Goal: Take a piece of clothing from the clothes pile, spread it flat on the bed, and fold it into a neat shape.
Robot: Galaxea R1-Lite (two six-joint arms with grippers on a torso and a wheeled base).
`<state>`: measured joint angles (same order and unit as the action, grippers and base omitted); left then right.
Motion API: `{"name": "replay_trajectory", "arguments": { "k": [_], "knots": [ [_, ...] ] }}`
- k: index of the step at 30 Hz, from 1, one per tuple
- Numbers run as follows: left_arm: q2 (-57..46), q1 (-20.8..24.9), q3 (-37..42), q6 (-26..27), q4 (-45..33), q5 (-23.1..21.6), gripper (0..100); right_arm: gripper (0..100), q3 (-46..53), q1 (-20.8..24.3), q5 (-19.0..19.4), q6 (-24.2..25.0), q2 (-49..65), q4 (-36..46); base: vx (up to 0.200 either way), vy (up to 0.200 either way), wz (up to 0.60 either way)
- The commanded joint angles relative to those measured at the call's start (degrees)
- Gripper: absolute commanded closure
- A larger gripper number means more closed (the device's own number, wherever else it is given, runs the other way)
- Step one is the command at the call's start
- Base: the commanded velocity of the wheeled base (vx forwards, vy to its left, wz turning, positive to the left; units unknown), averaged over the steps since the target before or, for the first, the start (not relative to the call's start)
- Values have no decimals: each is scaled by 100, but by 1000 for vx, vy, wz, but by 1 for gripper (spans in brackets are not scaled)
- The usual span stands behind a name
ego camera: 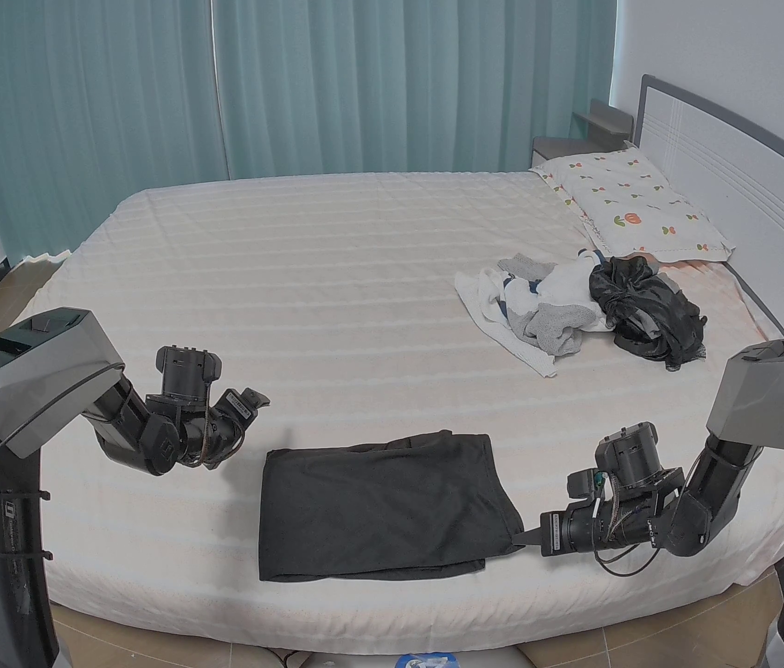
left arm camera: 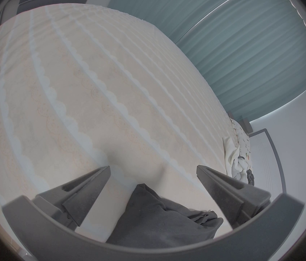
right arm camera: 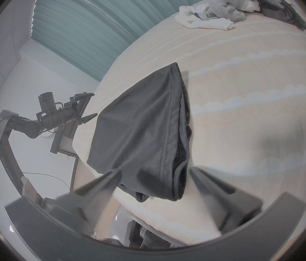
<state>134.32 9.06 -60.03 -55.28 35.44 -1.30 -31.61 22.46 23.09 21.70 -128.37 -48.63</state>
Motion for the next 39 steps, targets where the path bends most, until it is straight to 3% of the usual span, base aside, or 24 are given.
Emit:
{"name": "replay_trajectory", "arguments": {
  "k": [1,14,15,22,24,25,27,29,33,39],
  "knots": [
    [-11,0,9,0,-11,-1,0,100,102,-13,3,-8,49,2,0,0,0],
    [-19,8,44,35,-134,-19,0,100,208,-119,3,-395,-66,-50,0,0,0],
    [-19,17,44,35,-134,-19,0,0,199,-110,3,-395,-92,-59,0,0,0],
    [-204,17,105,132,-353,-107,0,0,138,-127,64,-228,-48,-367,0,0,0],
    [-573,-36,378,466,-679,-722,0,0,94,-268,55,476,-66,-771,0,0,0],
    [-591,-44,395,484,-687,-766,0,0,94,-277,55,520,-74,-797,0,0,0],
    [-925,-185,914,1037,-679,-1619,0,0,120,-400,82,1381,-241,-1413,0,0,0],
    [-977,-264,1221,1723,-670,-2040,0,0,138,-461,64,1803,-523,-2010,0,0,0],
    [-942,-255,1441,2496,-714,-2120,0,0,322,-470,11,2304,-786,-3056,0,0,0],
    [-925,-115,1599,2839,-714,-2120,0,0,445,-444,11,2330,-883,-3285,0,0,0]
  ]
}}
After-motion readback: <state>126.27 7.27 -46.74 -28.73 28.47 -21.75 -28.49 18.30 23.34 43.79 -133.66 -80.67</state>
